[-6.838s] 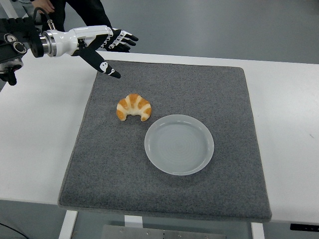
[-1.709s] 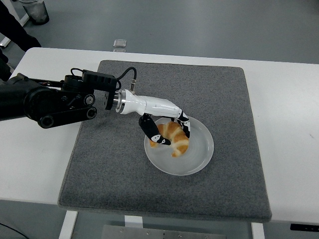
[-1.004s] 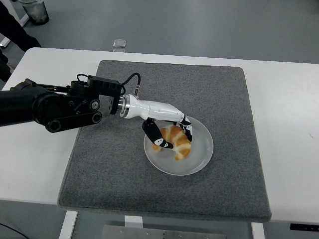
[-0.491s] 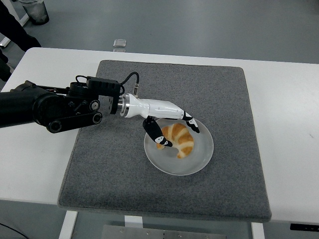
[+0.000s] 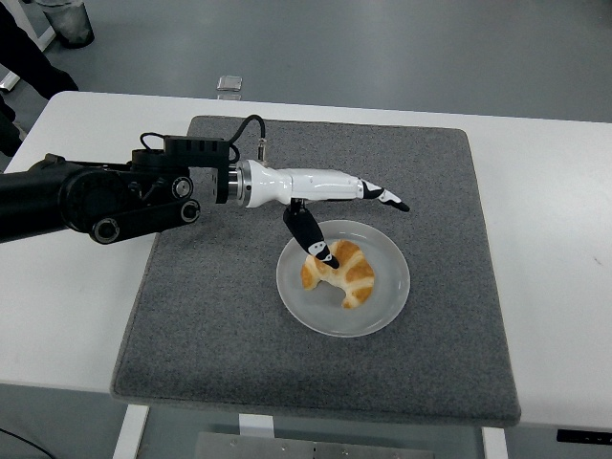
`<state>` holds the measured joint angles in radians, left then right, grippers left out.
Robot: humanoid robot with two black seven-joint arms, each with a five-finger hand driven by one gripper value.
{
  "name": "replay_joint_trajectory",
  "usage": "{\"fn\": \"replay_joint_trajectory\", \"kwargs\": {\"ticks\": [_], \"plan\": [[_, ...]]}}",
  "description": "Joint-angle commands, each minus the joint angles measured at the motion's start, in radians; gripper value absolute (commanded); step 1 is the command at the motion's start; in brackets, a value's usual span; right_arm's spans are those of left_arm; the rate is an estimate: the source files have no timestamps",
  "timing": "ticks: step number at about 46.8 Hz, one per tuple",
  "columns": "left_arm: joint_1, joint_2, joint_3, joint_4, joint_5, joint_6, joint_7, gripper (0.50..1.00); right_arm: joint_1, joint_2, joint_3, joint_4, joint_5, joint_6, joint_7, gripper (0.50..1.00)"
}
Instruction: Place the bread on the plate
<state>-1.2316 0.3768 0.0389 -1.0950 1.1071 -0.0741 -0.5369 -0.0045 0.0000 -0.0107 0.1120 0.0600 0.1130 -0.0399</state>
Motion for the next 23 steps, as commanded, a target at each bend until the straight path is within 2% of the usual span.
{"fn": "replay_joint_trajectory", "kwargs": {"ticks": [1, 9, 17, 23], "plan": [[0.0, 0.007, -0.049, 0.001, -0.039, -0.004, 0.0, 0.994, 0.0, 0.0, 0.0, 0.0, 0.0, 0.0, 0.0, 0.952], [0.02, 0.027, -0.145, 0.009, -0.188, -0.003, 0.0, 0.994, 0.0, 0.0, 0.0, 0.0, 0.0, -0.001, 0.0, 0.952], [0.087, 0.028, -0.281, 0.041, -0.424, 0.008, 0.005, 0.994, 0.0, 0.0, 0.0, 0.0, 0.0, 0.0, 0.0, 0.952], [0.13, 0.028, -0.375, 0.112, -0.645, 0.008, 0.014, 0.994, 0.0, 0.0, 0.0, 0.0, 0.001, -0.001, 0.0, 0.952]]}}
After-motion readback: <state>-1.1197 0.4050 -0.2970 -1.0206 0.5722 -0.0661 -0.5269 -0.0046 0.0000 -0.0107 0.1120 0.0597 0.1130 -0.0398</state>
